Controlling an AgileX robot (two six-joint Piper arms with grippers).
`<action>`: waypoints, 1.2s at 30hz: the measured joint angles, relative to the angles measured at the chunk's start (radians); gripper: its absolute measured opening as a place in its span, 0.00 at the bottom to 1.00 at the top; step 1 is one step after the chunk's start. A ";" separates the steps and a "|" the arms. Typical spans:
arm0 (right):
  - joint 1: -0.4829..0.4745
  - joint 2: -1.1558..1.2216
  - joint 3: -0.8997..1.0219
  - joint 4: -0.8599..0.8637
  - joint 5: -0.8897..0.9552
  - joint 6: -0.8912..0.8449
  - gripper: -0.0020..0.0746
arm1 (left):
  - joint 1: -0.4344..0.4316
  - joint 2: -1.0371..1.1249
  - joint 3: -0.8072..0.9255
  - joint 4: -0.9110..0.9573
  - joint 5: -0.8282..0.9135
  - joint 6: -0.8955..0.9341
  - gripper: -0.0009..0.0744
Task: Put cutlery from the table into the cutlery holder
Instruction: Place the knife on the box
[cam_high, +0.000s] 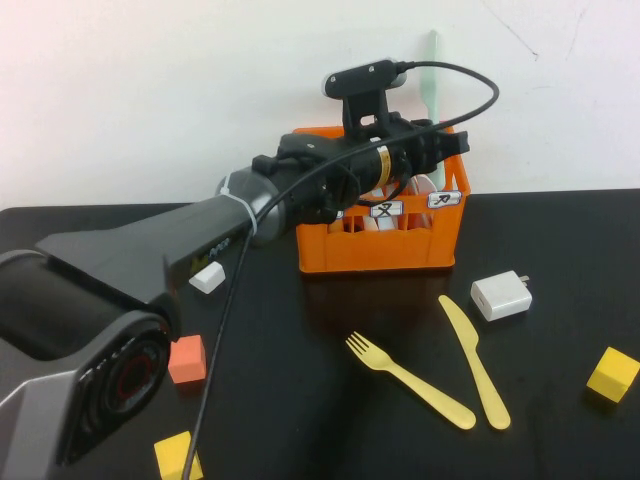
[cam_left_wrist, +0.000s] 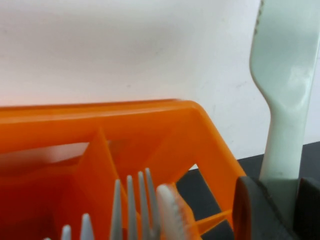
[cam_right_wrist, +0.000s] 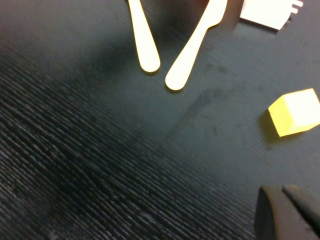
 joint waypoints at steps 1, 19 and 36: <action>0.000 0.000 0.000 0.000 0.000 0.000 0.02 | -0.003 0.006 -0.003 0.002 0.008 0.000 0.18; 0.000 0.000 0.000 0.002 0.010 0.000 0.02 | -0.033 0.017 -0.018 0.106 0.037 0.006 0.18; 0.000 0.000 0.000 0.002 0.010 -0.029 0.02 | -0.046 -0.002 -0.021 0.137 0.066 0.092 0.46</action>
